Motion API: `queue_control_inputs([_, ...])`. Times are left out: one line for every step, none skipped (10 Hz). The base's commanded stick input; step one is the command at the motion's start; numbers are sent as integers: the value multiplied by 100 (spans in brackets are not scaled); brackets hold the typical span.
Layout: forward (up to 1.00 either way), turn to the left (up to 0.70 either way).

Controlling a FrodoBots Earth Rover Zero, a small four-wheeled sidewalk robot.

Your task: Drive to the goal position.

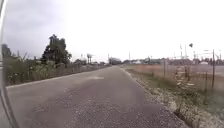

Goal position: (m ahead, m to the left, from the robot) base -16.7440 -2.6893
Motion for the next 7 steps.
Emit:
queue_control_inputs([7,0])
queue_control_inputs([7,0])
queue_control_inputs([8,0])
queue_control_inputs([8,0])
queue_control_inputs([8,0])
queue_control_inputs([8,0])
queue_control_inputs([8,0])
